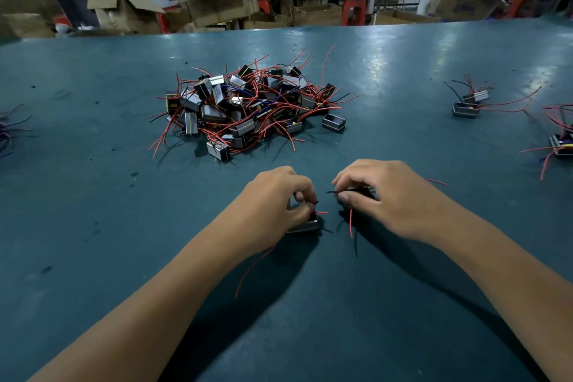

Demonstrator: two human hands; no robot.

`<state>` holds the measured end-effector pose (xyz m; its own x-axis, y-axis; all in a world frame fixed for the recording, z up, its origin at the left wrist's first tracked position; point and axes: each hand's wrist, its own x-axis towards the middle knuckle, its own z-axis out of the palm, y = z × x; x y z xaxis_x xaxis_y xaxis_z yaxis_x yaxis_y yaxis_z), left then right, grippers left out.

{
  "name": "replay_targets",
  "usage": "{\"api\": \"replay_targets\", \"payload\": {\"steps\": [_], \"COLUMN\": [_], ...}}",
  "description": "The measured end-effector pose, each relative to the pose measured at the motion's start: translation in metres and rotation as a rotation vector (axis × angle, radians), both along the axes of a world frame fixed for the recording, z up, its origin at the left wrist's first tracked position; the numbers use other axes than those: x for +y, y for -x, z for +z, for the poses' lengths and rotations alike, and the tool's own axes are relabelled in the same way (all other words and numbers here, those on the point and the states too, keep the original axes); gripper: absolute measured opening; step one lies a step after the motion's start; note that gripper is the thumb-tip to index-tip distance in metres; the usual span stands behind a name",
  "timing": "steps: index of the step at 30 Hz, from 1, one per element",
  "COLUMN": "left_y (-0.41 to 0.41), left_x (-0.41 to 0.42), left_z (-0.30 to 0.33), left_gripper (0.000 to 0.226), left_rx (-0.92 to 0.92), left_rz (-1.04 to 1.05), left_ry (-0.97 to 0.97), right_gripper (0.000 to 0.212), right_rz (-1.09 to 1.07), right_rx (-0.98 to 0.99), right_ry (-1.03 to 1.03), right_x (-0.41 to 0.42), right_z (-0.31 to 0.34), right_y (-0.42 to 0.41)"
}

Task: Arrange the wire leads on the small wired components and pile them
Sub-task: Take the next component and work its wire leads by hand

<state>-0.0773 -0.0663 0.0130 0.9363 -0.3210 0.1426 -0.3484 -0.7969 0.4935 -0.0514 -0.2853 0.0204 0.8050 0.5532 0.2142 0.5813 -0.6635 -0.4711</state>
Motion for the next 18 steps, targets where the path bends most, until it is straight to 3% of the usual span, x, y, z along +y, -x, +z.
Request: {"api": "replay_targets", "payload": {"steps": [6,12,18], "left_y": [0.001,-0.003,-0.005], "left_x": [0.000,0.004,0.004], "left_z": [-0.001,0.001,-0.002], "left_gripper": [0.005,0.012,0.012], "left_rx": [0.008,0.017,0.007], "left_rz": [-0.017,-0.005,-0.011], "left_ry": [-0.006,0.041,0.070], "right_gripper": [0.002,0.015,0.010], "right_rz": [-0.031,-0.089,-0.073], "right_rx": [-0.037,-0.056,-0.038], "right_ry": [-0.096,-0.257,-0.239], "right_x": [0.010,0.016,0.017], "right_z": [-0.006,-0.009,-0.009], "right_y": [0.007,0.013,0.013]}}
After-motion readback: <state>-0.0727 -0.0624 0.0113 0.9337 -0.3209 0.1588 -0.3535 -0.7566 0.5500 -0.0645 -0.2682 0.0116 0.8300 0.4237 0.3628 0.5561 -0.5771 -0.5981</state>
